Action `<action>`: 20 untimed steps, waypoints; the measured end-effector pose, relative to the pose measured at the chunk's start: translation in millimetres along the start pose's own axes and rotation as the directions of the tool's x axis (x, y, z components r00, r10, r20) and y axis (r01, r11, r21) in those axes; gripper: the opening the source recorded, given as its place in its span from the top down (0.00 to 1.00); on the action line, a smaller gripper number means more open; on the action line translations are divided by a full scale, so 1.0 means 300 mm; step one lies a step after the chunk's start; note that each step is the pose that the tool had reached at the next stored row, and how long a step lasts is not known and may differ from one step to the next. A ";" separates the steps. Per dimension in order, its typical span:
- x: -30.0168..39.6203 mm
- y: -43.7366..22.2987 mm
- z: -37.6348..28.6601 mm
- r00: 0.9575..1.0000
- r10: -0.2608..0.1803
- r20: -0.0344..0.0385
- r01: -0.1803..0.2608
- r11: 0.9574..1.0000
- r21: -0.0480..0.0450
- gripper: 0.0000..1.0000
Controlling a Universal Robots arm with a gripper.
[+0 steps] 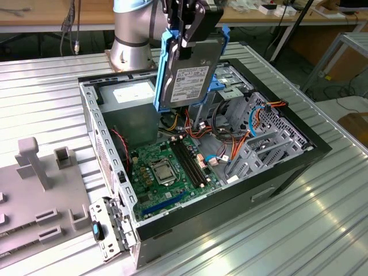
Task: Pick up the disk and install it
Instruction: 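Pick up the disk, then insert the disk into the insertion slot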
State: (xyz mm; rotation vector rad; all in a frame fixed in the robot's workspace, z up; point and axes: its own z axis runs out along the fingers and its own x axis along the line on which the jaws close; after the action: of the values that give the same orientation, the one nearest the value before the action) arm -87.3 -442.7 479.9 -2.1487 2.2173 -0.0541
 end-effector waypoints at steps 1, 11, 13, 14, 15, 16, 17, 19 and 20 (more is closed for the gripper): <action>0.011 -0.007 0.004 1.000 0.000 0.000 0.000 1.000 0.000 0.63; 0.039 -0.028 0.008 1.000 0.001 0.000 -0.001 1.000 0.000 0.63; 0.039 -0.028 0.008 1.000 0.001 0.000 -0.001 1.000 0.000 0.63; 0.039 -0.028 0.008 1.000 0.001 0.000 -0.001 1.000 0.000 0.63; 0.039 -0.028 0.008 1.000 0.001 0.000 -0.001 1.000 0.000 0.63; 0.039 -0.029 0.008 1.000 0.001 0.000 -0.001 1.000 0.000 0.63; 0.039 -0.029 0.008 1.000 0.001 0.000 -0.001 1.000 0.000 0.63; 0.039 -0.029 0.008 1.000 0.001 0.000 -0.001 1.000 0.000 0.63; 0.041 -0.029 0.008 1.000 0.001 0.000 -0.001 1.000 0.000 0.63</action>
State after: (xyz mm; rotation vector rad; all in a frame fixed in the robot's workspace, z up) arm -78.7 -455.2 477.8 -2.1480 2.2180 -0.0542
